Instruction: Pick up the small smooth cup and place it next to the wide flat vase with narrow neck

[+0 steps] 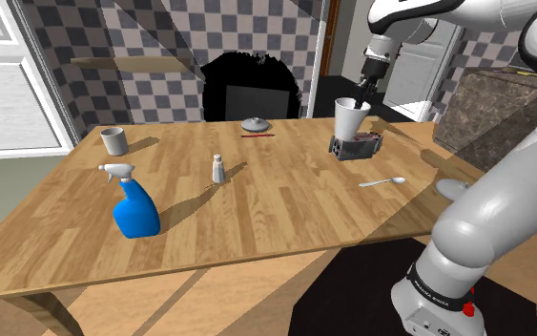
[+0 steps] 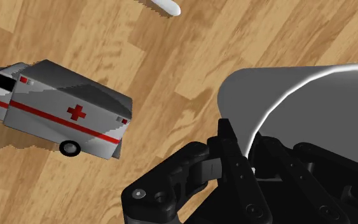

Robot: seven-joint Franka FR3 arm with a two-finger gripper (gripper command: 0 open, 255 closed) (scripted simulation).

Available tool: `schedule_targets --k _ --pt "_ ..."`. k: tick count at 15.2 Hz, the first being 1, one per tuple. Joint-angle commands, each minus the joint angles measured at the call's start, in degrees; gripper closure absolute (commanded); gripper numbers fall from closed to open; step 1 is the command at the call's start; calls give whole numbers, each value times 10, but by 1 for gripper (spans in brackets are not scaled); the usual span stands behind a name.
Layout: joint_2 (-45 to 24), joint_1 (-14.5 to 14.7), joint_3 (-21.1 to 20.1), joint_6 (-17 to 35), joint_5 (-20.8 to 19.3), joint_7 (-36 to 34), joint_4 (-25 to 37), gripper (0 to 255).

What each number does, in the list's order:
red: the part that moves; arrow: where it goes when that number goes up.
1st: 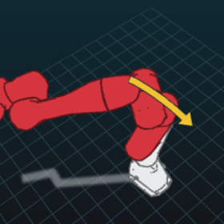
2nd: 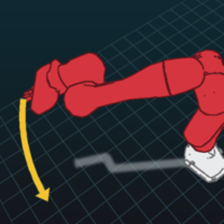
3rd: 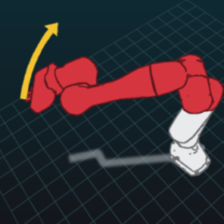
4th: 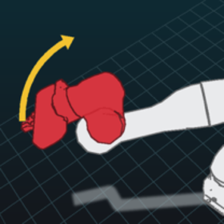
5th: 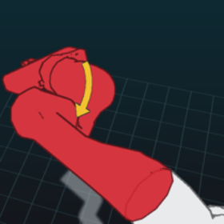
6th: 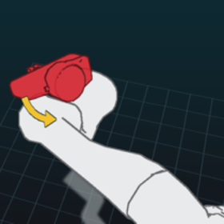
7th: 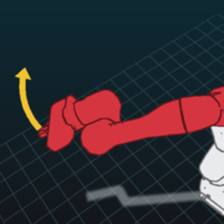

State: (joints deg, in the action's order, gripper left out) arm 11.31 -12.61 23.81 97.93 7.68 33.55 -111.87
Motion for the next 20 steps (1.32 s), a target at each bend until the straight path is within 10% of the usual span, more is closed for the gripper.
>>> schedule_targets --k 1,20 --pt "11 -12 14 -6 -9 23 -8 255" --pt "-13 -112 189 -73 -56 286 47 255"
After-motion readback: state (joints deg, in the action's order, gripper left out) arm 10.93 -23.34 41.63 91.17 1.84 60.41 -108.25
